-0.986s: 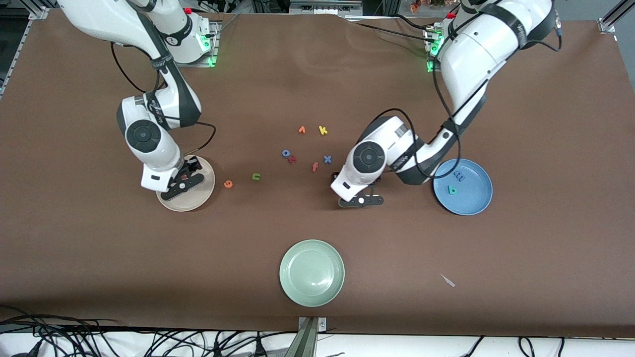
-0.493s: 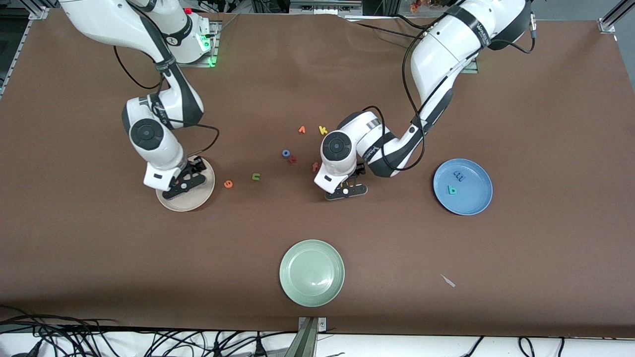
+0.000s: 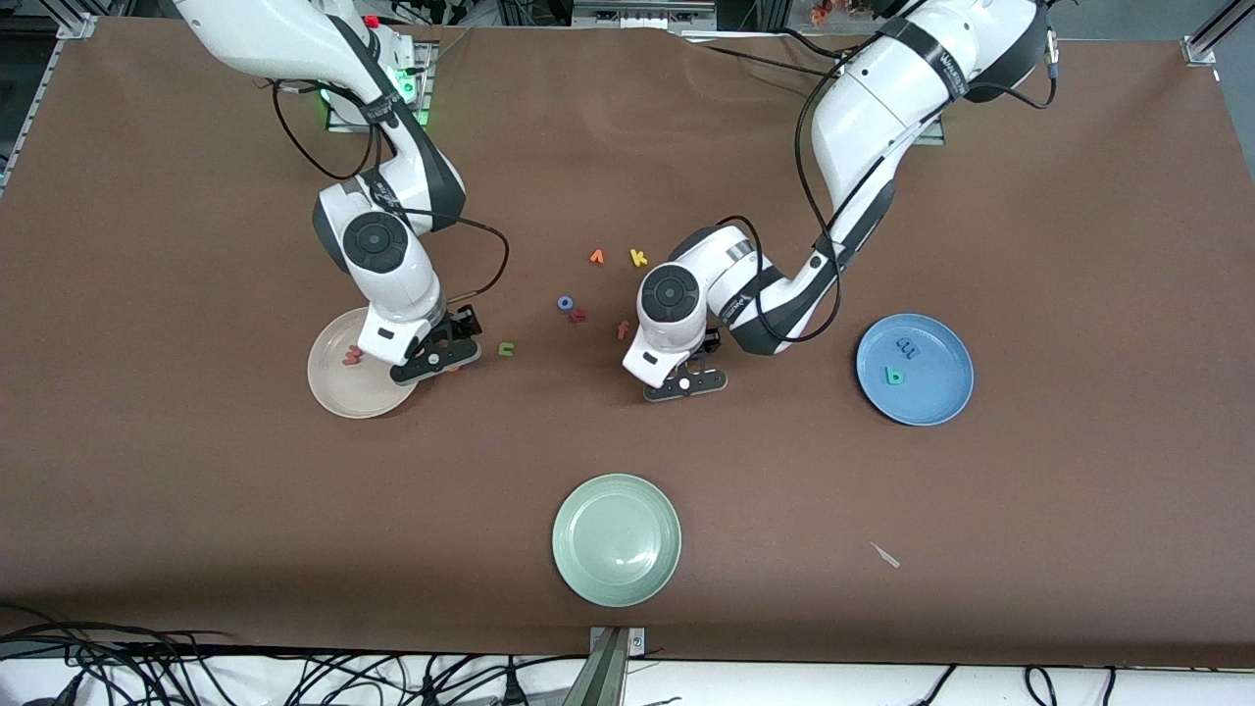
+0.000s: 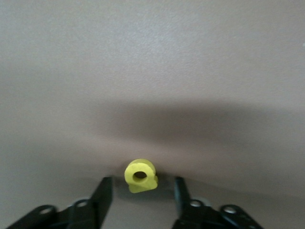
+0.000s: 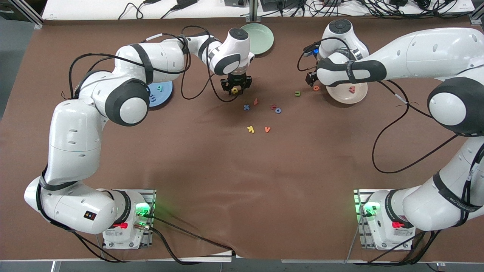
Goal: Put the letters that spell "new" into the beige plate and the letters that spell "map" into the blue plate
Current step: 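Carry the yellow letter to the blue plate while the right gripper grasps orange e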
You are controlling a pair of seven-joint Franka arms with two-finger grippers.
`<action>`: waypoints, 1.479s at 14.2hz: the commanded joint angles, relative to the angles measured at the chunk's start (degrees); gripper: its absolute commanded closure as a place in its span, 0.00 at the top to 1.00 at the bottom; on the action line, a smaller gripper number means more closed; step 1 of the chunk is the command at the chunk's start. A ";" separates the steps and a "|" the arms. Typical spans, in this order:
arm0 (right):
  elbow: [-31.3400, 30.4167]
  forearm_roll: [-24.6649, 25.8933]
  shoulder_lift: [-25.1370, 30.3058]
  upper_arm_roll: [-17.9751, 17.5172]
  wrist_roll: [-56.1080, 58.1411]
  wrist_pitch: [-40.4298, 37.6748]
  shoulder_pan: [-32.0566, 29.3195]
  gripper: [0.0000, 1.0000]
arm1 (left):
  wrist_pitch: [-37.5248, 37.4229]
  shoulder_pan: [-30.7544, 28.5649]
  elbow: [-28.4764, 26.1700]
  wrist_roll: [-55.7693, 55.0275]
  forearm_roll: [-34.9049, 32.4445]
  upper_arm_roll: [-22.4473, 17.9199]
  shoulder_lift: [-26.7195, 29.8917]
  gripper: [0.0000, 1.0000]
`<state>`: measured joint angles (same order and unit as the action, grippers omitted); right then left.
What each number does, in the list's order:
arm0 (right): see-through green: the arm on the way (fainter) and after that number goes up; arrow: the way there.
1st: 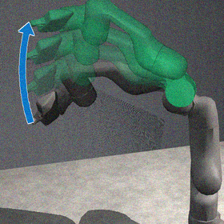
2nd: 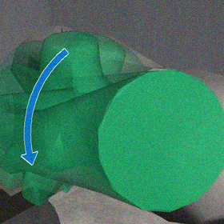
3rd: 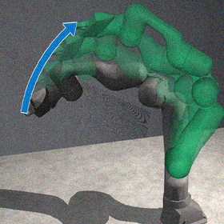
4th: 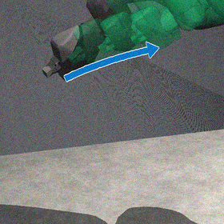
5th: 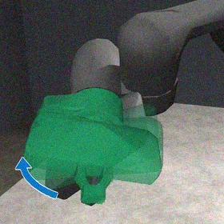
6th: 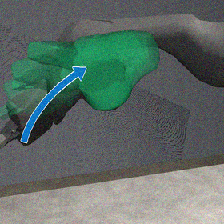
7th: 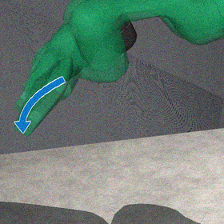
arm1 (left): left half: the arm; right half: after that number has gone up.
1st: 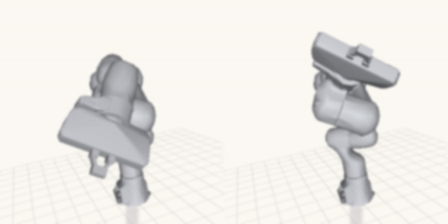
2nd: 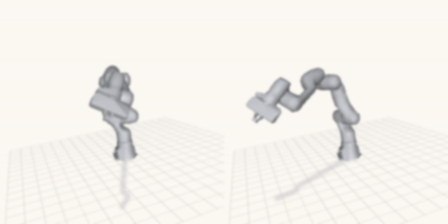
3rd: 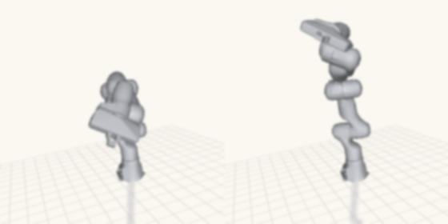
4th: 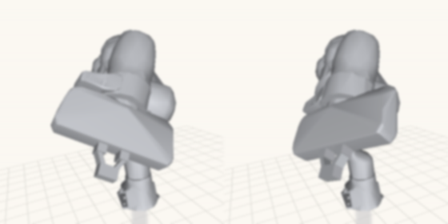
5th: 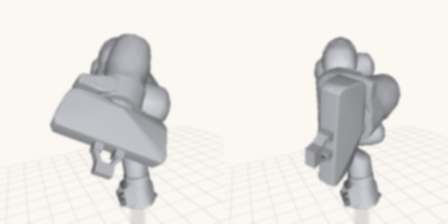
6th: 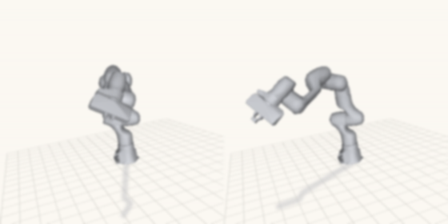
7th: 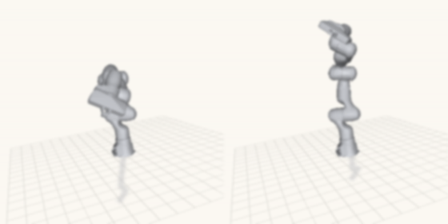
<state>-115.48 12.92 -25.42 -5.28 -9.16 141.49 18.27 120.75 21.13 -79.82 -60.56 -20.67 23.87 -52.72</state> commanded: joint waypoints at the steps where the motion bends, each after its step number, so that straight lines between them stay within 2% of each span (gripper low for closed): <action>1: 2.98 -0.71 -3.66 0.00 -0.15 2.37 -0.08 0.90 | -0.52 0.49 1.42 -0.52 0.98 -0.31 -1.25 0.17; 2: 2.72 -0.79 -4.63 0.00 -0.06 3.95 -0.08 0.90 | -0.52 0.49 1.25 -0.35 1.07 -0.31 -1.16 0.12; 3: 2.54 -0.79 -4.90 0.00 0.28 5.28 -0.08 0.90 | -0.52 0.49 1.16 0.35 0.99 -0.31 -1.07 0.01; 8: 0.26 -0.71 -5.34 0.00 1.34 9.85 -0.16 0.90 | -3.32 -1.96 1.34 1.05 0.03 -0.22 2.52 0.00; 10: -2.19 -0.71 -4.73 0.00 2.65 11.96 -0.25 0.90 | -5.34 -4.77 1.16 10.41 0.54 -0.05 4.45 0.00; 13: -6.59 -0.71 -4.55 0.27 3.01 17.40 -0.34 0.90 | -12.27 -9.61 0.72 23.17 0.81 0.04 7.62 0.00; 16: -8.35 -0.53 -3.76 1.32 5.55 18.03 -0.43 0.90 | -18.69 -14.44 0.11 36.19 0.90 0.13 10.87 0.00; 19: -9.06 -0.53 -2.79 1.94 6.09 17.95 -0.60 0.89 | -20.03 -18.74 -7.43 41.65 0.90 0.13 16.57 0.00; 21: -9.06 -0.53 -2.88 1.94 5.91 18.03 -0.60 0.81 | -19.68 -23.22 -12.53 45.52 0.99 1.87 19.92 0.00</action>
<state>-122.41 12.93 -29.79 -3.28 -4.46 158.84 17.98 100.26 1.99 -83.88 -19.08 -20.37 24.04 -38.89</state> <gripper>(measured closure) 0.137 0.731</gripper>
